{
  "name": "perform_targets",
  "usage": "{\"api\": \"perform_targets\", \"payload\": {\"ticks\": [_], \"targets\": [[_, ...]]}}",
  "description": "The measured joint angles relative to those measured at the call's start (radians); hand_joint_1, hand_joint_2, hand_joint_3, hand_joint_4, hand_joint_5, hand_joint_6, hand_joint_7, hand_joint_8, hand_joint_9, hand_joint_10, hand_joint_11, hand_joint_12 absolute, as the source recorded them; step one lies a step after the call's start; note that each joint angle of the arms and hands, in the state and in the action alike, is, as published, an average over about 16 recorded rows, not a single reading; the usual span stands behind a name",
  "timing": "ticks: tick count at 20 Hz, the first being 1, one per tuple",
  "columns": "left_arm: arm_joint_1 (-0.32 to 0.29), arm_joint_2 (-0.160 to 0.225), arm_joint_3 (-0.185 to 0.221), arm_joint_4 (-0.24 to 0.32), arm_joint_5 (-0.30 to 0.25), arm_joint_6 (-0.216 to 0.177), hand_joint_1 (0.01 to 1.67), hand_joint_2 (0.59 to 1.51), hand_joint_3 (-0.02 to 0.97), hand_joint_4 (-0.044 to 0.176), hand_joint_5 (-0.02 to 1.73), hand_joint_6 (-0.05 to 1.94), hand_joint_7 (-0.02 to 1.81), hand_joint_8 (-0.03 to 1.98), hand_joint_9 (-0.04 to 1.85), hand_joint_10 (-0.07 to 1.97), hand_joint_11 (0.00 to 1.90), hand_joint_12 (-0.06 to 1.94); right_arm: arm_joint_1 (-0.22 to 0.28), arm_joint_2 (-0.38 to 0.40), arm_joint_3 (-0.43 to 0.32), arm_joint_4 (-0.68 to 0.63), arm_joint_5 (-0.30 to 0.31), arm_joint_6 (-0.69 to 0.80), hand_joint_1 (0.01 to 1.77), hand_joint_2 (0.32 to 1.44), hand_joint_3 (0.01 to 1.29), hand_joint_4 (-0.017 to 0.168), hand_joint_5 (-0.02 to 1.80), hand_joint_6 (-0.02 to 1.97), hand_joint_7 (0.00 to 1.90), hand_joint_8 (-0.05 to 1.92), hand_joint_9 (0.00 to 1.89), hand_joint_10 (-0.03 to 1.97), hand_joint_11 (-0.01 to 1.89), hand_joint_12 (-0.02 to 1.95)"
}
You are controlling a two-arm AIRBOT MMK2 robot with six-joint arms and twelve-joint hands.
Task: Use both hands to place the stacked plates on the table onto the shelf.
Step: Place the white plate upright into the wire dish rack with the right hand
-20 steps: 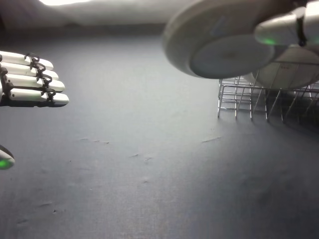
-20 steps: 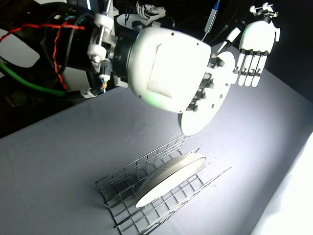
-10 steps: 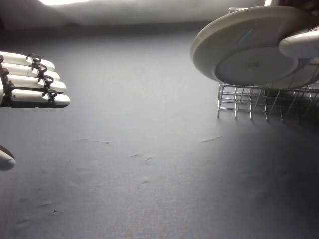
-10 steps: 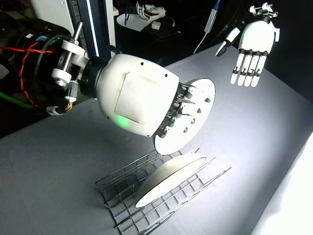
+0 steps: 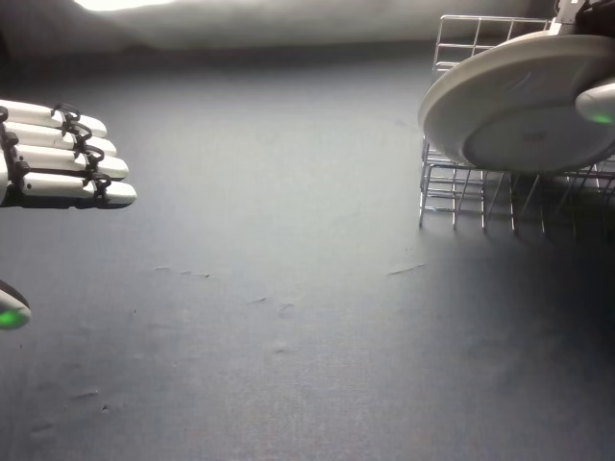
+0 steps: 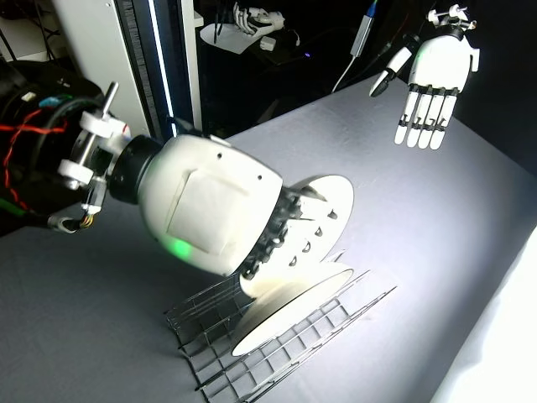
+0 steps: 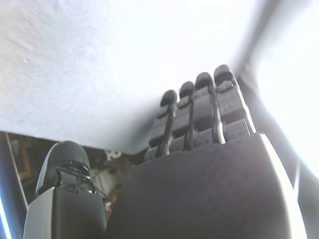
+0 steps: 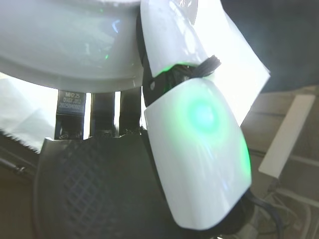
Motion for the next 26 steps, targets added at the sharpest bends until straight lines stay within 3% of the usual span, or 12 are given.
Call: {"api": "perform_targets", "payload": {"ticks": [7, 11, 19, 23, 26], "targets": [[0.000, 0.000, -0.001, 0.001, -0.002, 0.000, 0.01, 1.117, 0.019, 0.007, 0.02, 0.01, 0.02, 0.00, 0.02, 0.00, 0.02, 0.01, -0.046, -0.001, 0.035, -0.063, -0.007, -0.004, 1.45, 1.11, 0.01, -0.010, 0.67, 1.31, 0.70, 1.19, 0.69, 1.35, 0.71, 1.72], [0.000, 0.000, -0.001, 0.002, -0.003, 0.000, 0.01, 1.117, 0.019, 0.006, 0.02, 0.01, 0.02, 0.00, 0.02, 0.00, 0.02, 0.01, -0.064, -0.002, 0.054, -0.117, -0.017, -0.007, 1.41, 1.14, 0.01, -0.010, 0.60, 1.31, 0.68, 0.97, 0.65, 1.17, 0.62, 1.68], [0.000, 0.000, -0.005, 0.005, -0.005, 0.000, 0.01, 1.117, 0.019, 0.006, 0.02, 0.01, 0.02, 0.00, 0.02, 0.01, 0.02, 0.01, -0.077, -0.004, 0.076, -0.193, -0.014, -0.011, 1.25, 1.16, 0.01, -0.007, 0.47, 0.70, 0.59, 0.39, 0.52, 0.63, 0.32, 1.45], [0.000, 0.000, -0.008, 0.005, -0.008, 0.000, 0.01, 1.117, 0.019, 0.006, 0.02, 0.01, 0.02, 0.00, 0.02, 0.01, 0.02, 0.01, -0.059, -0.005, 0.076, -0.217, 0.000, -0.013, 1.05, 1.12, 0.01, -0.005, 0.35, 0.33, 0.45, 0.08, 0.39, 0.27, 0.17, 1.04], [0.000, -0.001, -0.011, 0.006, -0.016, -0.004, 0.01, 1.117, 0.019, 0.006, 0.02, 0.01, 0.02, 0.00, 0.02, 0.01, 0.02, 0.01, -0.036, -0.006, 0.069, -0.252, 0.016, -0.013, 0.89, 1.05, 0.01, -0.004, 0.26, 0.09, 0.32, 0.02, 0.28, 0.16, 0.09, 0.76]]}}
